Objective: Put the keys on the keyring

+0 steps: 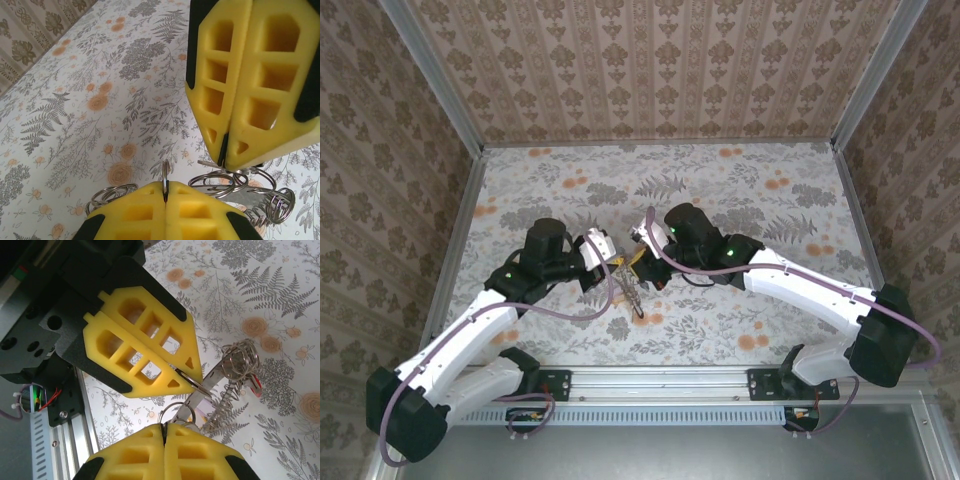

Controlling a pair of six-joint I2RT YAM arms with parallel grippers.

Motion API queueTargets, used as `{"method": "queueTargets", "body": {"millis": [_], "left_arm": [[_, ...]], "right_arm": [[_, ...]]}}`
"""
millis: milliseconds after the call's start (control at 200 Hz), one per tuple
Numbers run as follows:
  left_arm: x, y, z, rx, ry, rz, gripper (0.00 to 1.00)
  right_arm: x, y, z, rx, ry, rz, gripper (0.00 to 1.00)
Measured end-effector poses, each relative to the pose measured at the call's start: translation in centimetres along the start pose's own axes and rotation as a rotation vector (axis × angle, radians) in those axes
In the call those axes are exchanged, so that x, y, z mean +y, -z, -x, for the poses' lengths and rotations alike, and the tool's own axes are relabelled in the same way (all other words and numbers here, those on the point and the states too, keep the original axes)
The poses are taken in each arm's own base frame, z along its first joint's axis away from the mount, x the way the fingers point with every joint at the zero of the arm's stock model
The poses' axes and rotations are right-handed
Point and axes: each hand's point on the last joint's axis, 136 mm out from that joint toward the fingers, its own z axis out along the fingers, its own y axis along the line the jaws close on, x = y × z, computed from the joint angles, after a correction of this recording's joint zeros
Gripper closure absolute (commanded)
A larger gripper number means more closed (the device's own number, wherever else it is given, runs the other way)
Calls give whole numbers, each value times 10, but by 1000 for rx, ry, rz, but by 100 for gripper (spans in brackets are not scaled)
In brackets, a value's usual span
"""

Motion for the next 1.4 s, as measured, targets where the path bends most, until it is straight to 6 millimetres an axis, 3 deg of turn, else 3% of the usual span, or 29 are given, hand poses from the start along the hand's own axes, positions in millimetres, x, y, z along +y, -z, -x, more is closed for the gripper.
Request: {"method": "queueTargets", "body": {"millis": [440, 570, 665, 795, 970, 1075, 1220, 1400], "left_arm": [[-5, -1, 3, -10, -5, -19, 100], [-5, -1, 3, -9, -5, -18, 100], [-5, 2, 2, -5, 4, -15, 100], [-1, 11, 1, -8, 19, 13, 100], [4, 21, 0, -18, 42, 46, 100], [5, 21, -3, -14, 54, 52, 100], [6, 21, -6, -9, 73, 53, 100], [5, 20, -7, -11, 81, 51, 100]], "right_arm": [[-1, 0, 12, -47, -5, -8, 100], [-19, 4, 2, -4, -27, -75, 100], [-49, 19, -13, 59, -73, -165, 100], [-89, 57, -37, 151, -158, -309, 100], [-103, 85, -74, 324, -223, -400, 100], [-110, 86, -106, 477, -261, -429, 100], [-126, 73, -149, 684, -322, -444, 100], [-141, 48, -179, 802, -355, -437, 100]]}}
